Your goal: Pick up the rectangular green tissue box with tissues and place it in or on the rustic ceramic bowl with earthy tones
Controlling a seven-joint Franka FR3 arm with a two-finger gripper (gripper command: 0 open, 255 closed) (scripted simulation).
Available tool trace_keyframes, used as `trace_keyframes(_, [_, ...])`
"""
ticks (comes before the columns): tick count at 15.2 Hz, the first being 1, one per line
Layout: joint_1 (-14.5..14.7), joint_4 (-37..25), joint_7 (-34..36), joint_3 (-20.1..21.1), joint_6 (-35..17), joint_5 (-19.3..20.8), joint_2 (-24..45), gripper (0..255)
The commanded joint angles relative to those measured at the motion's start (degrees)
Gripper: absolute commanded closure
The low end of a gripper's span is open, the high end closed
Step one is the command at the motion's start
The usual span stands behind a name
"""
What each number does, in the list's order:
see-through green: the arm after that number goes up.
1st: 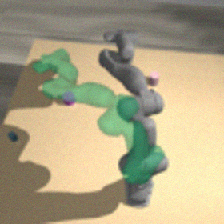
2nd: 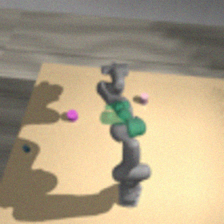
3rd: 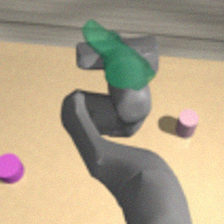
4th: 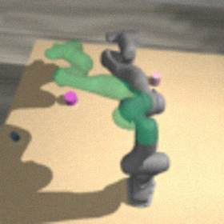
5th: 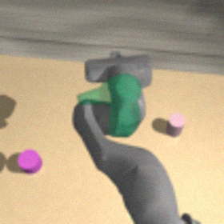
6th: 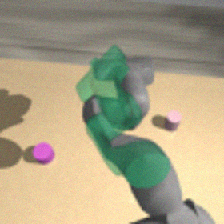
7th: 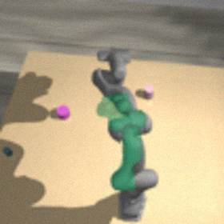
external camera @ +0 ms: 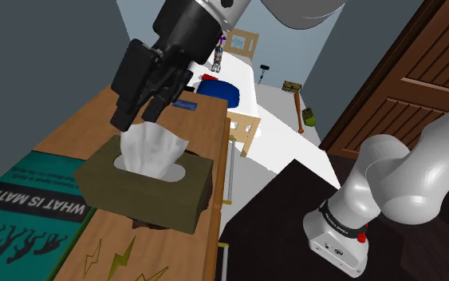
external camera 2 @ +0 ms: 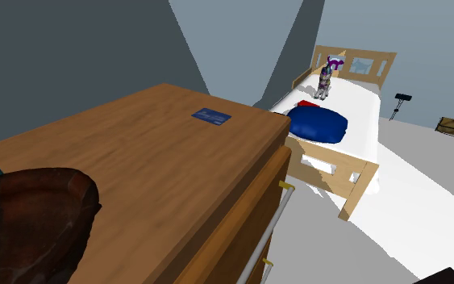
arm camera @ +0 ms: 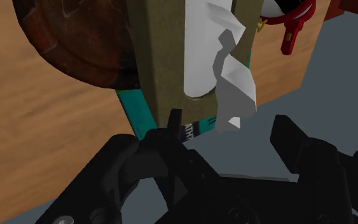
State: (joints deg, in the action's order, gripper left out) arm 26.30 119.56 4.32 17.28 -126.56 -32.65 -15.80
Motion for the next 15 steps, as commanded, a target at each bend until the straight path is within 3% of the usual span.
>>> trace_keyframes(1, [0.0,0.0,0.0,0.0,0.0,0.0,0.0,0])
trace_keyframes(4, [0.0,0.0,0.0,0.0,0.0,0.0,0.0,0])
trace_keyframes(8, [-0.94,-2.56,0.17,-2.5,6.94,0.59,-3.61,0])
trace_keyframes(15, [-0.93,-2.55,0.18,-2.51,6.94,0.59,-3.61,0])
